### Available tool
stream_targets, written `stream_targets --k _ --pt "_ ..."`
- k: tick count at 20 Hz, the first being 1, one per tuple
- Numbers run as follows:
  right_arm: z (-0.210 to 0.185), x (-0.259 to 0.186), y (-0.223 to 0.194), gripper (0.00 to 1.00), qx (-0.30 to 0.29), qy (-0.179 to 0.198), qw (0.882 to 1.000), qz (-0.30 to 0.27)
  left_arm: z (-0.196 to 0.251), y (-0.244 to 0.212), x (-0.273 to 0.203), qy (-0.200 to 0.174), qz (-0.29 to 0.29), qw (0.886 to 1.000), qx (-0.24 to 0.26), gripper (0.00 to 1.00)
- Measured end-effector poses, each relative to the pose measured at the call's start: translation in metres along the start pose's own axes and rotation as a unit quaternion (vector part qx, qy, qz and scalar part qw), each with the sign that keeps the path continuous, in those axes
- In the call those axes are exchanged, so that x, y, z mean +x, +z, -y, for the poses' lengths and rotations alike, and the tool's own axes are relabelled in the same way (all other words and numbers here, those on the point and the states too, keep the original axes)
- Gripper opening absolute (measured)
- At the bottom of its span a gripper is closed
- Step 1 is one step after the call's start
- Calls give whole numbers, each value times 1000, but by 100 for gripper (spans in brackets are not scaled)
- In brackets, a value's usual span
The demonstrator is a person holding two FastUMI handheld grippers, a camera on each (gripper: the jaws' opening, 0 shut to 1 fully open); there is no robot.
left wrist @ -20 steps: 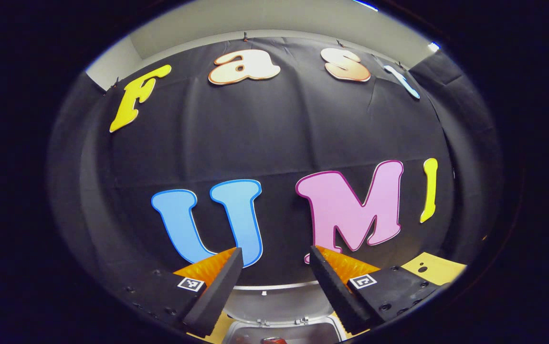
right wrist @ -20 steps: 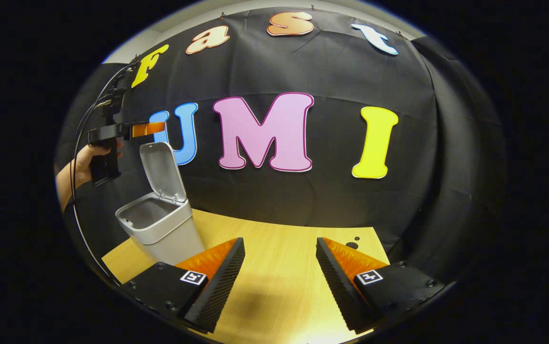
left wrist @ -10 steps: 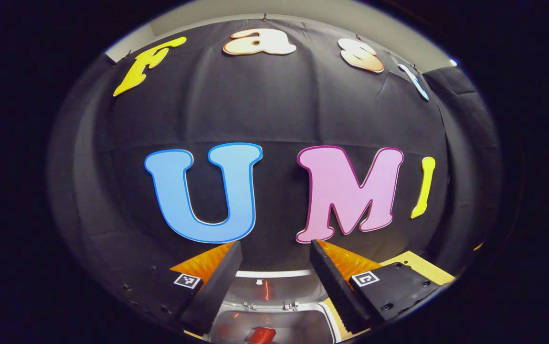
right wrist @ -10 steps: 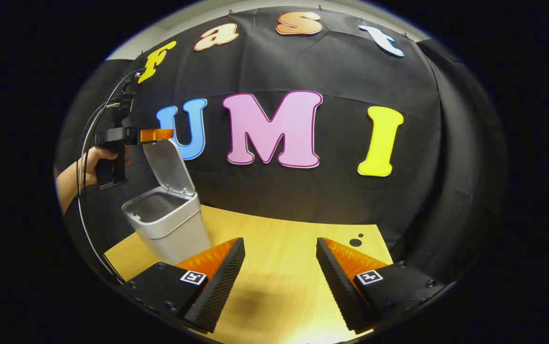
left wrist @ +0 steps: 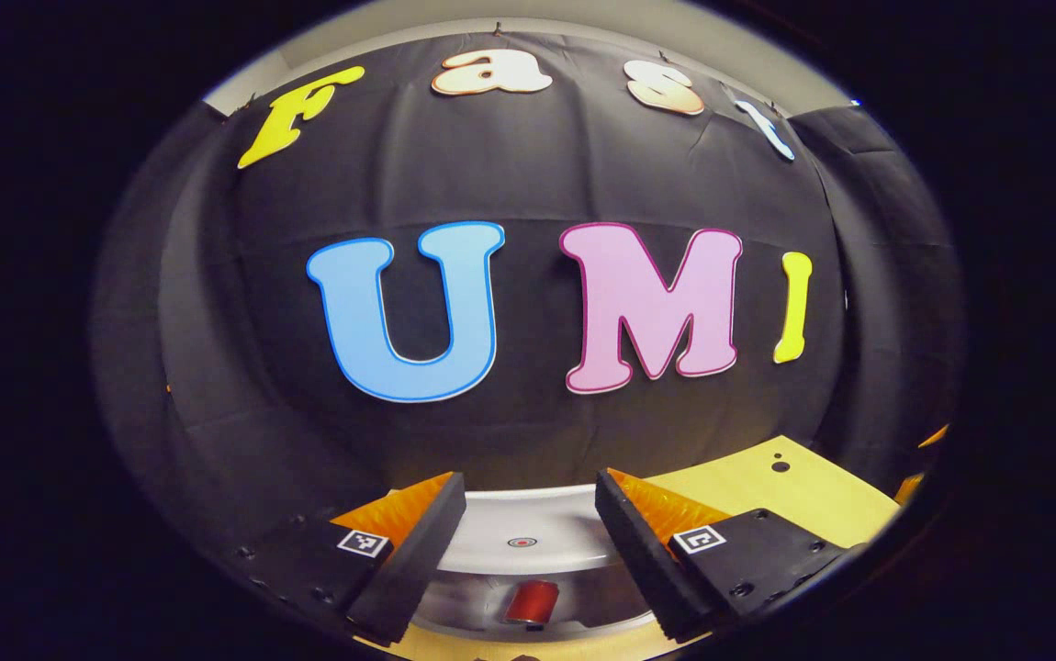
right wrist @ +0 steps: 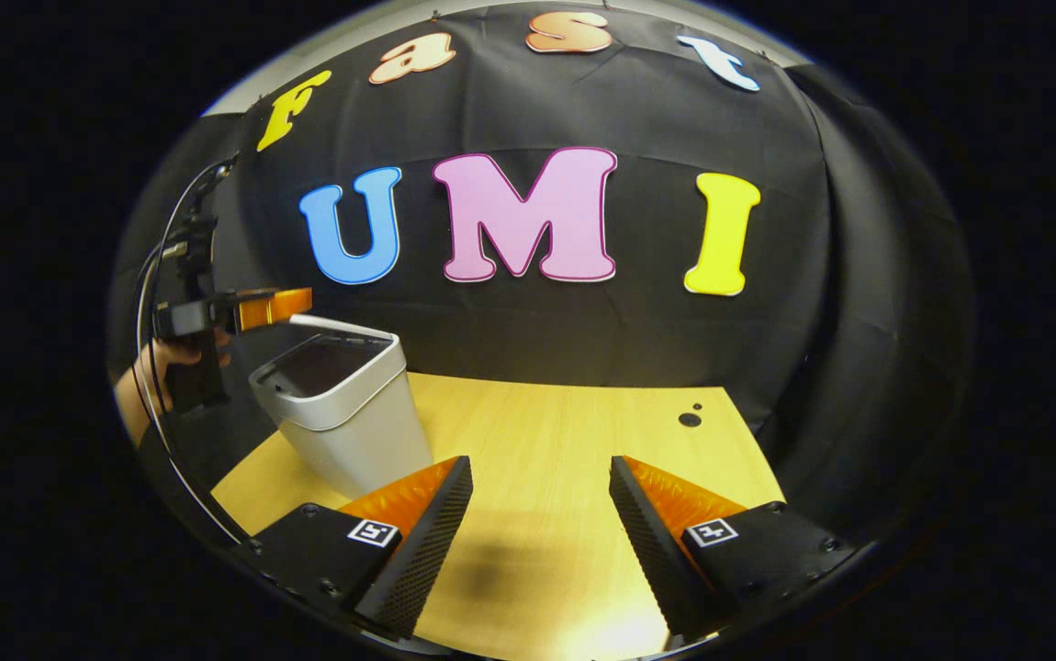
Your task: Press the lid of the desktop garbage bin to open it, pick up the crumpled paper on the desktop and throw it into the bin, then pick up the pop can on the desktop and drop it into the bin, and finally close the garbage bin lid.
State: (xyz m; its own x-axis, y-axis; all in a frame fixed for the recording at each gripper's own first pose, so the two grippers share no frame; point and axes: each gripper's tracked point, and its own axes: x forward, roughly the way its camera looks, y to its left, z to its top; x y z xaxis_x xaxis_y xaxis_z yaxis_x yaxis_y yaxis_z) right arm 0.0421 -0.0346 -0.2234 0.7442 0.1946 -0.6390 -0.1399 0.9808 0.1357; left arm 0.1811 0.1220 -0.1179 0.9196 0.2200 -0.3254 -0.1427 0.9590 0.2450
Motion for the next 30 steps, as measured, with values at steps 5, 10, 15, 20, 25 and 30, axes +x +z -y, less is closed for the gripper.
stream_targets --k 5,10,15,20,25,30 --pt "-7 -12 -17 97 -34 -12 999 -18 -6 -50 -5 11 -9 1000 -8 98" --pt "-16 -19 -19 98 -44 -17 999 -24 -2 -75 -7 12 -3 1000 22 98" --pt "-28 -23 -24 97 -46 -16 999 -24 0 -79 -1 -6 0 1000 5 99" --pt "-30 -28 -36 97 -33 -20 999 -34 0 -81 -2 -24 30 999 -13 99" --pt "-29 -35 -29 98 -25 -22 999 -26 -2 -71 -9 -5 23 1000 -9 98" --pt "-23 -46 -6 97 -13 -34 999 9 16 -29 -55 -2 70 997 -20 94"
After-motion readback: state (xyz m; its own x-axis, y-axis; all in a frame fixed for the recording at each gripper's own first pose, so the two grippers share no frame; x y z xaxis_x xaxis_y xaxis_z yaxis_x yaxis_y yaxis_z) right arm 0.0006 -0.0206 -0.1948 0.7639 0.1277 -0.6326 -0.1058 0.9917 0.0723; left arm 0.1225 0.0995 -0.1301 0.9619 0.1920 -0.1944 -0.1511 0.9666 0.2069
